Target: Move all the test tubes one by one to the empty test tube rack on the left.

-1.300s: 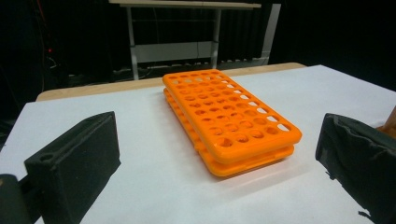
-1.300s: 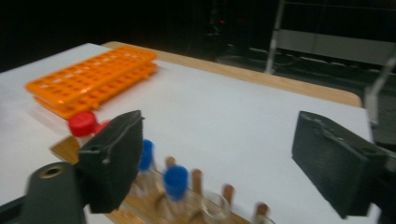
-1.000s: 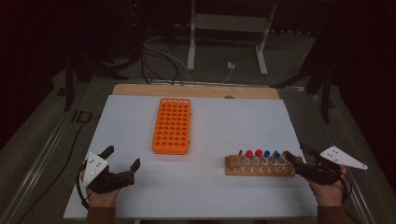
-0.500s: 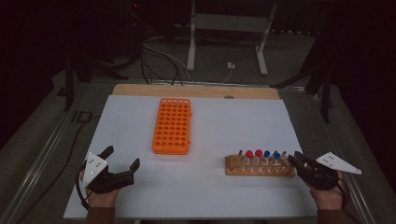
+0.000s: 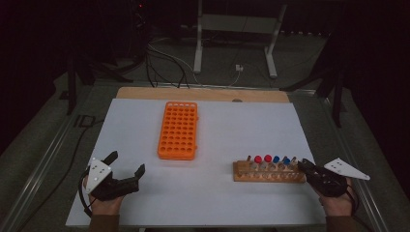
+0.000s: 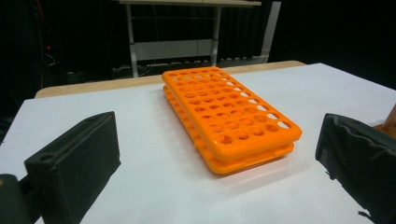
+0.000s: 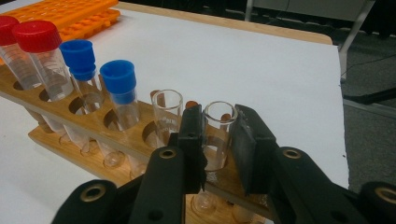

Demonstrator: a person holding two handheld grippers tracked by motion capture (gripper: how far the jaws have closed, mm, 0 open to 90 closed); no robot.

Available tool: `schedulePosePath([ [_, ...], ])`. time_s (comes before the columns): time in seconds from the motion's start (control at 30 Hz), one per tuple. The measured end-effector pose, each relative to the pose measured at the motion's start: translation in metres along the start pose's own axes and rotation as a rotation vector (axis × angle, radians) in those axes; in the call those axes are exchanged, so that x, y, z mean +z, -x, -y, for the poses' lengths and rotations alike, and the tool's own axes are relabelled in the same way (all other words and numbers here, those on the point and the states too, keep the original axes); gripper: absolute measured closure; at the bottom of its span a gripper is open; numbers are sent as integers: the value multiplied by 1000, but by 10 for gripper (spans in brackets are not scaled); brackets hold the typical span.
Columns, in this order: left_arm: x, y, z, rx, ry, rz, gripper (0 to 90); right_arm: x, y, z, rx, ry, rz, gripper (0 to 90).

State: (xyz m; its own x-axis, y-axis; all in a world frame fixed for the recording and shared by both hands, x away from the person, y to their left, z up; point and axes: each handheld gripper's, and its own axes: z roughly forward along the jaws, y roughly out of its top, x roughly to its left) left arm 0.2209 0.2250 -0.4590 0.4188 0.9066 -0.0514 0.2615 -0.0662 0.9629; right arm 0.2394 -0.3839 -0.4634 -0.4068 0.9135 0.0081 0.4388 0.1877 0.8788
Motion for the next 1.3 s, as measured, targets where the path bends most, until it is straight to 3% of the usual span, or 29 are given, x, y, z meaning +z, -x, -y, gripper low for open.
schedulePosePath([
  [0.43,1,0,0,-2,-4,2,4,-4,-1,-5,22,31,-19,765],
  [1.0,3,1,1,5,-17,3,4,-31,-5,-54,-29,137,2,765],
  [1.23,9,6,-2,15,-37,-8,4,-20,-9,-75,-55,174,-19,765],
  [1.3,12,9,-5,7,-32,8,4,-14,-14,-80,-59,183,-36,765],
])
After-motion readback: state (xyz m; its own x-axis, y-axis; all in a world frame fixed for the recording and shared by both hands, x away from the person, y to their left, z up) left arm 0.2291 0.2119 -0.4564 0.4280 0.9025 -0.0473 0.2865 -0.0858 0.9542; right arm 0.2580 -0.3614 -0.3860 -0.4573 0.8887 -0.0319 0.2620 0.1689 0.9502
